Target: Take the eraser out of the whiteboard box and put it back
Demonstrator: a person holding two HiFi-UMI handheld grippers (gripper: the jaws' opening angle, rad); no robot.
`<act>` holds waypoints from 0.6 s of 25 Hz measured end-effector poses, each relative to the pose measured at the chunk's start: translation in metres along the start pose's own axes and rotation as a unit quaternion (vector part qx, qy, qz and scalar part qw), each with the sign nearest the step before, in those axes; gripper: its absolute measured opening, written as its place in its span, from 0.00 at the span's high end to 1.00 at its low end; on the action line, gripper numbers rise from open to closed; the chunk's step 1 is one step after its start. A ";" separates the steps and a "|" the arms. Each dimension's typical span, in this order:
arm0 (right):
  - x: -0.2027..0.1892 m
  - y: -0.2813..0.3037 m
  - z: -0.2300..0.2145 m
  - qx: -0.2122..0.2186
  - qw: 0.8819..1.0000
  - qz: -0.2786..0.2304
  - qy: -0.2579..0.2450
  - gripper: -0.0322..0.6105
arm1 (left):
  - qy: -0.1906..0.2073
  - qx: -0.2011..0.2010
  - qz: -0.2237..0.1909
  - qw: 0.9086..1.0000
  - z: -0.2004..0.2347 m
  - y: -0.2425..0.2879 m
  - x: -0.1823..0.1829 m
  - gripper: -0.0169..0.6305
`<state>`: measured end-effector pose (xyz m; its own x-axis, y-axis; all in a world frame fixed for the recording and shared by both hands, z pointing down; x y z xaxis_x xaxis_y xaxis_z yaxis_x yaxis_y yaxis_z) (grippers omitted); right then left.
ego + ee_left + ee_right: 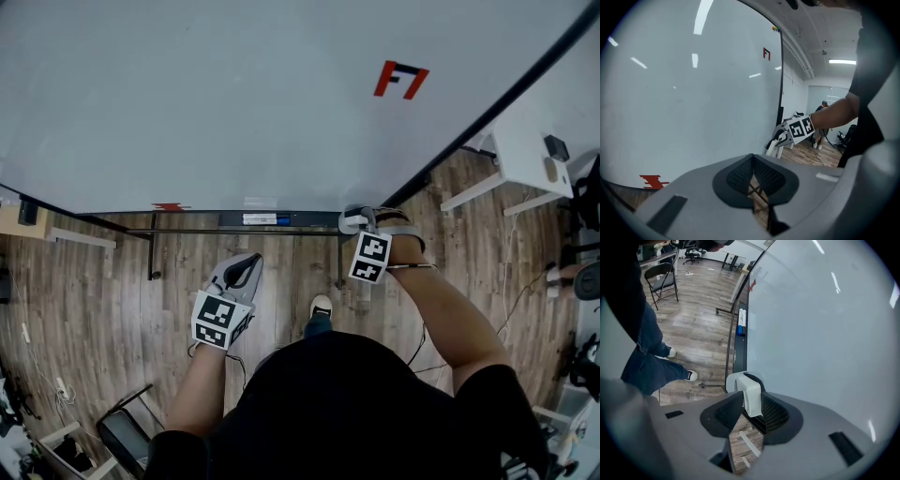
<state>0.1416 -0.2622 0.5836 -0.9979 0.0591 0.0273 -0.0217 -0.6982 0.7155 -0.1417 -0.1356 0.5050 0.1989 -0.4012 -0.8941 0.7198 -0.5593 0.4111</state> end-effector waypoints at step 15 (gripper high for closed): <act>-0.003 0.008 0.006 -0.007 1.000 -0.005 0.018 0.69 | 0.003 0.002 0.007 1.000 0.000 -0.005 -0.006 0.96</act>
<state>0.1446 -0.2636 0.5931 -0.9992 0.0405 -0.0042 -0.0317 -0.7079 0.7056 -0.1462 -0.1301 0.5084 0.2131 -0.4057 -0.8888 0.7135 -0.5568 0.4253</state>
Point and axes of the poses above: the fingertips, and each gripper's own axes: y forward along the fingers, z to its left, x out of its top, the point moved 10 cm from there along -y, backward along the fingers, and after that the axes turned 12 degrees about -x, right-handed, at the moved point
